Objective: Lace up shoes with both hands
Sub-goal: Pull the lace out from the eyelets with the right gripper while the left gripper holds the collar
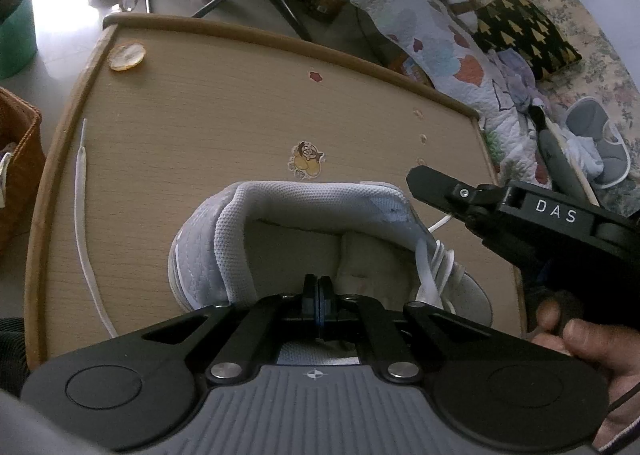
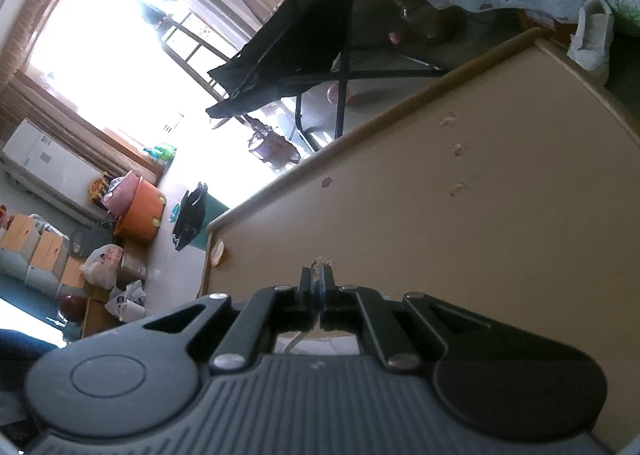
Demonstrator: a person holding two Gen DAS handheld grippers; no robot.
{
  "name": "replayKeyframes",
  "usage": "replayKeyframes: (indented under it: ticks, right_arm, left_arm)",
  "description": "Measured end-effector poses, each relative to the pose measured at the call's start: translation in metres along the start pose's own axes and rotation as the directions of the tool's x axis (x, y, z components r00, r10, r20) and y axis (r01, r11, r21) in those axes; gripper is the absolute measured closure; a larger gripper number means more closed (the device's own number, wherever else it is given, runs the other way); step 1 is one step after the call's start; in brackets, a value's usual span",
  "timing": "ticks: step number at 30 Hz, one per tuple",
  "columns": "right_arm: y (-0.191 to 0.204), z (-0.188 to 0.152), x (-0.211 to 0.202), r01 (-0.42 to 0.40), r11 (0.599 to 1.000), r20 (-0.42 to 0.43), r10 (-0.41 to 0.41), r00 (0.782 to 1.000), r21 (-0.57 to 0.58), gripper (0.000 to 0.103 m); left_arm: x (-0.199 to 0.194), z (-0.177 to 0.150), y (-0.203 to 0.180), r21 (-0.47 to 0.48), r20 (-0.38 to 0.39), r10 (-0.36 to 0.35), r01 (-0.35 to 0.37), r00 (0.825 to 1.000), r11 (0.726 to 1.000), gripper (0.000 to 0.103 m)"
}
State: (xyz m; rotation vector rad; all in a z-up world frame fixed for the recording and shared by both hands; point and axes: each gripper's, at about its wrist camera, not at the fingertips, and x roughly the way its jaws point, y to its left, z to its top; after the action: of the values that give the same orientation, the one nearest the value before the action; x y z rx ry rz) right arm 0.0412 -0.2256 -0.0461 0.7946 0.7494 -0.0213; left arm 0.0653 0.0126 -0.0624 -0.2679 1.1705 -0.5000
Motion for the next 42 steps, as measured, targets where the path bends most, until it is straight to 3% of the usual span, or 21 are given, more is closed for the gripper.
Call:
replayKeyframes:
  ticks: [42]
  right_arm:
    - [-0.035,0.019,-0.013,0.092,0.996,0.033,-0.092,0.995,-0.008,0.101]
  left_arm:
    - [0.001,0.005,-0.004,0.008,-0.002,0.019,-0.019,1.000,1.000,0.096]
